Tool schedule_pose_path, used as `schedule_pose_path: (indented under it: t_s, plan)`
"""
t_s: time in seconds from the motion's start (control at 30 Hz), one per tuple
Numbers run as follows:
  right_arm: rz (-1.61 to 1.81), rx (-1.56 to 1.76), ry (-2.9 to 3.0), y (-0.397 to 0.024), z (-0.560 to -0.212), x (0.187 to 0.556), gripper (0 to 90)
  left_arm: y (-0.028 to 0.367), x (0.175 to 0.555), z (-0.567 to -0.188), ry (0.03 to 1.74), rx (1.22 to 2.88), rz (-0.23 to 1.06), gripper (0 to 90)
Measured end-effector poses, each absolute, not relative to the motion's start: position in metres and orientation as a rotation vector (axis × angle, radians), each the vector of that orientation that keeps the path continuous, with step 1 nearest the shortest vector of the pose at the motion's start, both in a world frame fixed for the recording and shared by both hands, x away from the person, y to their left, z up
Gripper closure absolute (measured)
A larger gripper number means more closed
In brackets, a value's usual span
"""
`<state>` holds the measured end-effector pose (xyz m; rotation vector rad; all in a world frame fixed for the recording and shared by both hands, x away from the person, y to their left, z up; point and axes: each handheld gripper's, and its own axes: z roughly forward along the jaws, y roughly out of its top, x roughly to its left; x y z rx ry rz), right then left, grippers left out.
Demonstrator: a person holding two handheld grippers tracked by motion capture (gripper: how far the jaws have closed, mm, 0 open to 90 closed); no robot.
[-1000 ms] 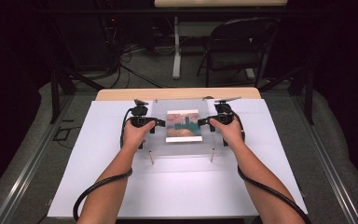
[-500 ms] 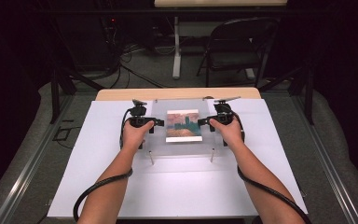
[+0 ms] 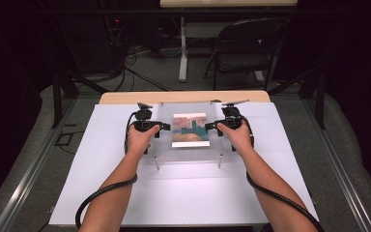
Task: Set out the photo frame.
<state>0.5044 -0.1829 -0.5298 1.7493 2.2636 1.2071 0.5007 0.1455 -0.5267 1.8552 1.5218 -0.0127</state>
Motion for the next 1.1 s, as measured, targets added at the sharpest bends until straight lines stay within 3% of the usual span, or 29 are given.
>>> schedule_pose_path:
  t_s: [0.63,1.1]
  plan:
    - [1.195,1.564,2.272,-0.182,-0.502,0.483,29.3,0.153,0.477,-0.497,1.434,1.845,0.086,40.0]
    - [1.187,1.366,2.250,-0.185,-0.471,0.449,37.7,0.154,0.441,-0.467,1.309,1.878,0.229,46.2]
